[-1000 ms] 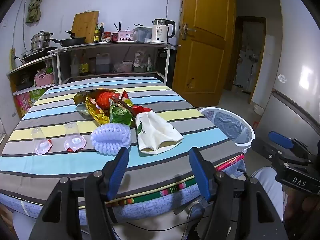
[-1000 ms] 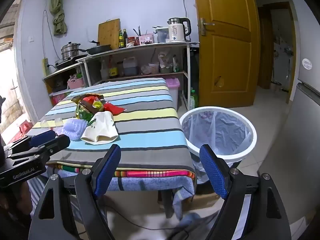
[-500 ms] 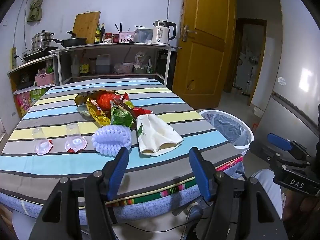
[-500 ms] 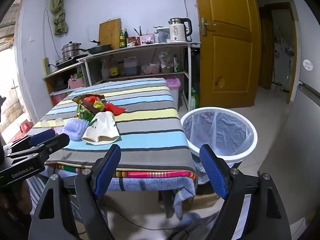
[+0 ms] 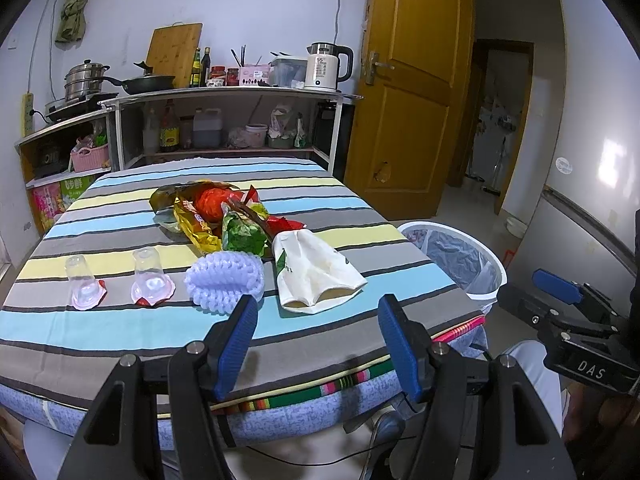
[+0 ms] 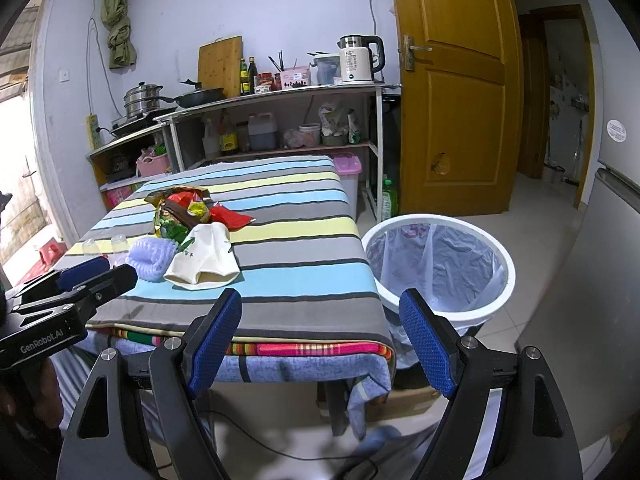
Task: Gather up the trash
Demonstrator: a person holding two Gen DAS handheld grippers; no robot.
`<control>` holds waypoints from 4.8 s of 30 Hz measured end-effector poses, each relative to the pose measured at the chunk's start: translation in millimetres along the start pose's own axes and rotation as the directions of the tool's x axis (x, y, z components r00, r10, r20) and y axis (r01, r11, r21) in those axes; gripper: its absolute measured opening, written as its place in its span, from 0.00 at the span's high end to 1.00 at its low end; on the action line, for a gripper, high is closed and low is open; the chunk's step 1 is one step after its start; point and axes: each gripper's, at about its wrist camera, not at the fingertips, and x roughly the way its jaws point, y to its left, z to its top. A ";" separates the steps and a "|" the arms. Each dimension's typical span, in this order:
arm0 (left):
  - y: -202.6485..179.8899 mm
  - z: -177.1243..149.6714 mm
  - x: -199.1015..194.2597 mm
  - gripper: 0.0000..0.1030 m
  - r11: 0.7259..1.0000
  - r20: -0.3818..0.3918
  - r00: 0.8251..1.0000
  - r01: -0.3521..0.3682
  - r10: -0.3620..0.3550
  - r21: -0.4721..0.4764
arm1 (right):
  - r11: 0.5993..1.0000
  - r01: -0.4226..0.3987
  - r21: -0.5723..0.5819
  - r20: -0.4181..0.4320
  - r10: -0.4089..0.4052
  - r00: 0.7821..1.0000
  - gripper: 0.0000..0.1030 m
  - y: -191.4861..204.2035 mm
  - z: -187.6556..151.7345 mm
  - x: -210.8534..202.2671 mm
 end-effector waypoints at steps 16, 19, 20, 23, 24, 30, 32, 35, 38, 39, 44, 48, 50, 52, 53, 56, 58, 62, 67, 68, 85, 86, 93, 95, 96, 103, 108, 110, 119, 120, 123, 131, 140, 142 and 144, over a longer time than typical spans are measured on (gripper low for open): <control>-0.1 0.4 -0.9 0.37 1.000 0.004 1.000 -0.001 0.001 -0.002 | 1.000 -0.002 -0.001 -0.001 0.002 1.000 0.21 -0.3 0.4 -0.2; -0.5 0.5 -0.8 0.37 1.000 0.005 1.000 -0.002 0.002 -0.002 | 1.000 -0.001 -0.002 0.000 0.001 1.000 0.21 -0.5 0.5 0.0; -0.1 0.3 -1.1 0.37 1.000 0.005 1.000 -0.001 0.001 -0.002 | 1.000 -0.001 -0.001 -0.001 0.001 1.000 0.21 -0.7 0.5 -0.2; 0.8 0.9 -2.8 0.37 1.000 0.008 1.000 -0.001 0.001 -0.002 | 1.000 -0.001 -0.001 -0.001 0.001 1.000 0.21 -0.7 0.6 -0.2; 0.8 1.2 -3.2 0.37 1.000 0.009 1.000 0.000 0.000 -0.002 | 1.000 -0.001 -0.001 -0.001 0.001 1.000 0.21 -0.5 0.7 -0.4; 1.1 1.5 -3.7 0.37 1.000 0.010 1.000 0.000 0.000 -0.003 | 1.000 -0.002 -0.001 0.001 0.002 1.000 0.21 -0.2 1.4 -0.4; 1.0 1.5 -3.7 0.37 1.000 0.010 1.000 -0.001 0.001 -0.002 | 1.000 -0.001 -0.002 0.001 0.001 1.000 0.21 0.0 1.5 -0.6; 1.1 1.2 -3.7 0.37 1.000 0.010 1.000 -0.001 0.001 -0.003 | 1.000 -0.002 -0.003 0.001 0.002 1.000 0.21 -0.1 1.4 -0.4; 0.7 1.7 -4.0 0.37 1.000 0.011 1.000 0.000 0.000 -0.002 | 1.000 -0.001 -0.002 0.001 0.001 1.000 0.21 -0.3 1.4 -0.5; 0.6 1.6 -4.1 0.37 1.000 0.011 1.000 0.000 0.000 -0.002 | 1.000 -0.001 -0.001 0.001 0.001 1.000 0.21 -0.2 1.4 -0.5; 0.7 1.2 -3.9 0.37 1.000 0.011 1.000 -0.001 0.001 -0.002 | 1.000 -0.002 -0.002 0.001 0.002 1.000 0.21 -0.2 1.4 -0.4; 0.7 1.1 -4.0 0.37 1.000 0.012 1.000 -0.001 0.001 -0.002 | 1.000 -0.002 -0.002 0.001 0.002 1.000 0.21 -0.4 1.3 -0.4; 0.7 0.7 -3.9 0.37 1.000 0.012 1.000 -0.002 0.002 -0.002 | 1.000 -0.001 -0.002 0.001 0.001 1.000 0.21 -0.2 1.4 -0.5; 0.6 0.9 -4.2 0.37 1.000 0.011 1.000 -0.001 0.001 -0.003 | 1.000 -0.002 -0.002 0.001 0.002 1.000 0.21 -0.3 1.3 -0.6; 0.7 0.5 -4.0 0.37 1.000 0.012 1.000 -0.001 0.001 -0.002 | 1.000 -0.002 -0.002 0.001 0.002 1.000 0.21 -0.1 1.4 -0.7; 1.4 1.9 -6.0 0.37 1.000 0.013 1.000 -0.002 0.002 -0.003 | 1.000 -0.002 -0.002 0.001 0.002 1.000 0.21 -0.2 1.3 -0.2; 1.3 2.9 -7.3 0.37 1.000 0.013 1.000 0.001 -0.001 -0.003 | 1.000 -0.002 -0.002 0.000 0.002 1.000 0.21 -0.1 1.4 -0.5; 1.4 2.4 -7.2 0.37 1.000 0.015 1.000 -0.001 0.001 -0.003 | 1.000 -0.002 -0.003 0.002 0.002 1.000 0.21 -0.1 1.2 -0.4; 1.2 3.1 -7.9 0.37 1.000 0.015 1.000 -0.001 0.001 -0.002 | 1.000 -0.003 -0.002 -0.001 0.003 1.000 0.21 0.2 1.3 -0.3; 1.5 4.4 -8.7 0.37 1.000 0.014 1.000 0.000 0.000 -0.002 | 1.000 -0.004 -0.003 -0.001 0.004 1.000 0.21 0.6 1.5 -0.3; 42.8 5.4 6.1 0.36 0.996 0.002 0.998 -0.056 0.056 -0.070 | 0.995 -0.081 -0.051 -0.043 0.078 0.996 0.21 21.5 9.1 33.6; 47.3 5.6 6.0 0.36 0.995 0.002 0.998 -0.065 0.065 -0.073 | 0.994 -0.091 -0.055 -0.046 0.089 0.995 0.21 23.4 10.3 37.3; 89.6 9.3 10.6 0.36 0.979 -0.001 0.987 -0.160 0.161 -0.123 | 0.986 -0.148 -0.077 -0.073 0.143 0.987 0.21 38.7 18.5 61.3; 102.9 11.1 10.7 0.36 0.972 0.003 0.981 -0.190 0.192 -0.140 | 0.983 -0.164 -0.082 -0.085 0.157 0.984 0.21 43.5 21.4 70.6; 112.6 12.4 11.1 0.36 0.965 0.006 0.976 -0.213 0.216 -0.152 | 0.982 -0.172 -0.084 -0.089 0.164 0.982 0.21 45.4 23.1 74.7; 152.3 13.3 17.4 0.36 0.926 -0.013 0.947 -0.316 0.320 -0.206 | 0.972 -0.217 -0.093 -0.138 0.203 0.969 0.29 60.2 33.6 107.6; 177.2 9.3 29.1 0.36 0.907 -0.056 0.936 -0.350 0.347 -0.235 | 0.964 -0.244 -0.108 -0.180 0.223 0.958 0.40 72.5 38.9 133.9; 182.0 8.6 33.7 0.38 0.906 -0.070 0.936 -0.350 0.344 -0.239 | 0.958 -0.265 -0.109 -0.205 0.240 0.949 0.49 77.2 40.7 144.4; 188.2 5.1 48.0 0.59 0.912 -0.112 0.943 -0.332 0.314 -0.242 | 0.947 -0.310 -0.078 -0.276 0.279 0.920 0.72 85.1 40.4 172.4; 188.3 4.7 49.0 0.64 0.912 -0.115 0.944 -0.330 0.311 -0.242 | 0.948 -0.307 -0.078 -0.273 0.276 0.921 0.75 84.9 40.4 172.4; 190.0 6.9 51.0 0.70 0.912 -0.118 0.944 -0.329 0.309 -0.244 | 0.946 -0.316 -0.071 -0.274 0.286 0.918 0.82 84.5 40.3 171.7; 186.4 10.3 43.7 0.70 0.911 -0.100 0.942 -0.336 0.321 -0.239 | 0.945 -0.321 -0.068 -0.266 0.293 0.918 0.84 81.6 38.4 162.4; 165.9 25.7 18.0 0.70 0.922 -0.046 0.947 -0.320 0.318 -0.219 | 0.952 -0.305 -0.023 -0.211 0.293 0.932 0.84 60.3 44.5 140.7; 157.0 30.7 12.8 0.70 0.929 -0.029 0.951 -0.306 0.307 -0.206 | 0.955 -0.297 -0.011 -0.195 0.289 0.937 0.84 52.9 45.8 134.4; 147.0 35.6 10.1 0.70 0.938 -0.017 0.957 -0.288 0.290 -0.192 | 0.959 -0.284 0.001 -0.179 0.280 0.943 0.84 45.1 46.1 127.6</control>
